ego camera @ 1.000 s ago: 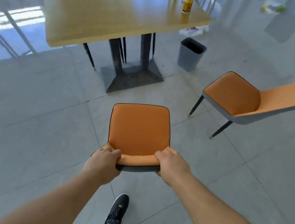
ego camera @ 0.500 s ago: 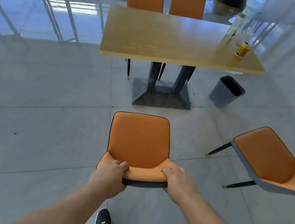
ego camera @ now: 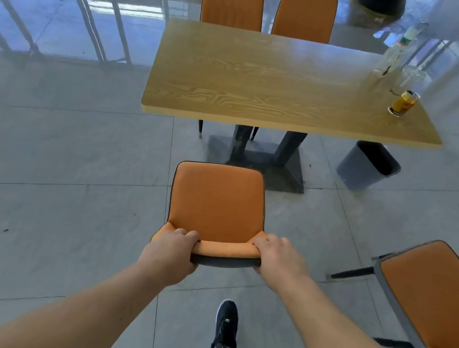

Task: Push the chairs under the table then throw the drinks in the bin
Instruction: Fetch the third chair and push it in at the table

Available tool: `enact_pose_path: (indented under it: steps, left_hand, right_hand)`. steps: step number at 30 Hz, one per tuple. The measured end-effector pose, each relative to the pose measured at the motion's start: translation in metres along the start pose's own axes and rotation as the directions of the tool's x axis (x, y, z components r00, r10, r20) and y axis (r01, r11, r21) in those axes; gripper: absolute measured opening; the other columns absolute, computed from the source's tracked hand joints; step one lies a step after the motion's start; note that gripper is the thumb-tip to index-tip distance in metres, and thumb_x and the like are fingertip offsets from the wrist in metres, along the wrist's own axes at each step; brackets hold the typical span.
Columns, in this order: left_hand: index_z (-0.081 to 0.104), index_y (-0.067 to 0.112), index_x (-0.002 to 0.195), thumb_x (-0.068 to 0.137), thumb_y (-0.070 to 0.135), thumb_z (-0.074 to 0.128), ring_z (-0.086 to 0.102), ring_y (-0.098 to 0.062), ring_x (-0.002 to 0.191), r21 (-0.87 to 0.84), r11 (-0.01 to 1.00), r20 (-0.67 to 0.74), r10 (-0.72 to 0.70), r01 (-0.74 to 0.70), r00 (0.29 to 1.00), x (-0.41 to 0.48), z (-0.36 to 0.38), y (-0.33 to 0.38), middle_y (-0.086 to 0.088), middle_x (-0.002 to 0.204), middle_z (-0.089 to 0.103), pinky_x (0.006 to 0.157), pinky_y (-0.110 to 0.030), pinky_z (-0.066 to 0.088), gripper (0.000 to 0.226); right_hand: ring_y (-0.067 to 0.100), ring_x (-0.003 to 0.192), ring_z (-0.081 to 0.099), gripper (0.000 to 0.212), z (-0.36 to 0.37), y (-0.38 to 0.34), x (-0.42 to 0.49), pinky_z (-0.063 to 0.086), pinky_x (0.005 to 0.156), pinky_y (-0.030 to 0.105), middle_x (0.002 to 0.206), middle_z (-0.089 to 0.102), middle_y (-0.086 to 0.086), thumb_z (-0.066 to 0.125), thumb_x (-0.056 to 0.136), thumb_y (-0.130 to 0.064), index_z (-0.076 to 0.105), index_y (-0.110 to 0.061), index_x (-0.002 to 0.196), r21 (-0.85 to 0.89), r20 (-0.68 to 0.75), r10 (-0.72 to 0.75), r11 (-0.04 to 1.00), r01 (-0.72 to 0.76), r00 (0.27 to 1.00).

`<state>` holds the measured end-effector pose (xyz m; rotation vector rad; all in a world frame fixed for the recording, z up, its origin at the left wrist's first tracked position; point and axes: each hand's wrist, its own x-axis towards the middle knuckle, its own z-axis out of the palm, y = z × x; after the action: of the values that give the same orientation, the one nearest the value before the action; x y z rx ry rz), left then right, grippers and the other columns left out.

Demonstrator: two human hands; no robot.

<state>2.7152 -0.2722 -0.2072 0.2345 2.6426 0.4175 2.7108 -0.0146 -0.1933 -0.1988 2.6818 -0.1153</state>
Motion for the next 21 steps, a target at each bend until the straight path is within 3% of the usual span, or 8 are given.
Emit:
enact_pose_path:
  steps: [6,10,13,16,21]
  left_hand:
    - [0.056,0.038,0.12,0.093,0.043,0.065,0.054,-0.013,0.1,-0.035,0.997,-0.035,-0.074,0.073,0.997,0.084,-0.031,0.017,0.013,0.111,0.056,0.082,-0.04,0.059,0.029]
    - [0.056,0.035,0.115,0.091,0.041,0.064,0.055,-0.019,0.095,0.05,0.985,-0.09,-0.159,0.164,0.983,0.125,-0.059,0.021,0.007,0.104,0.055,0.072,-0.039,0.055,0.026]
    - [0.056,0.036,0.112,0.089,0.045,0.064,0.054,-0.018,0.091,0.09,0.979,-0.045,-0.18,0.183,0.983,0.139,-0.076,0.02,0.008,0.099,0.052,0.066,-0.033,0.046,0.026]
    - [0.055,0.038,0.115,0.09,0.047,0.063,0.051,-0.015,0.091,0.092,0.977,-0.031,-0.189,0.191,0.982,0.139,-0.08,0.022,0.01,0.1,0.051,0.067,-0.03,0.043,0.028]
    - [0.055,0.039,0.125,0.089,0.047,0.064,0.056,-0.016,0.102,0.081,0.982,0.027,-0.175,0.172,0.984,0.123,-0.067,0.023,0.01,0.114,0.056,0.082,-0.034,0.055,0.038]
  right_hand:
    - [0.027,0.107,0.049,0.028,-0.052,0.038,0.089,0.048,0.079,0.041,0.12,0.052,0.003,0.063,0.097,-0.032,0.051,-0.03,0.122,-0.041,-0.002,-0.07,0.997,0.07,0.998]
    - [0.024,0.096,0.046,0.025,-0.082,0.047,0.134,0.047,0.071,0.041,0.11,0.05,0.001,0.063,0.096,-0.032,0.05,-0.031,0.118,-0.05,0.0,-0.148,0.988,0.147,0.989]
    - [0.023,0.094,0.046,0.022,-0.095,0.047,0.15,0.05,0.073,0.042,0.107,0.049,0.0,0.06,0.098,-0.027,0.05,-0.032,0.117,-0.045,0.003,-0.152,0.987,0.151,0.988]
    - [0.024,0.096,0.048,0.024,-0.098,0.047,0.15,0.052,0.077,0.044,0.108,0.051,0.0,0.062,0.097,-0.027,0.05,-0.032,0.117,-0.044,0.02,-0.147,0.988,0.148,0.989]
    - [0.024,0.103,0.049,0.026,-0.086,0.045,0.132,0.053,0.082,0.046,0.112,0.053,0.001,0.065,0.096,-0.031,0.051,-0.03,0.117,-0.056,0.057,-0.127,0.99,0.13,0.99]
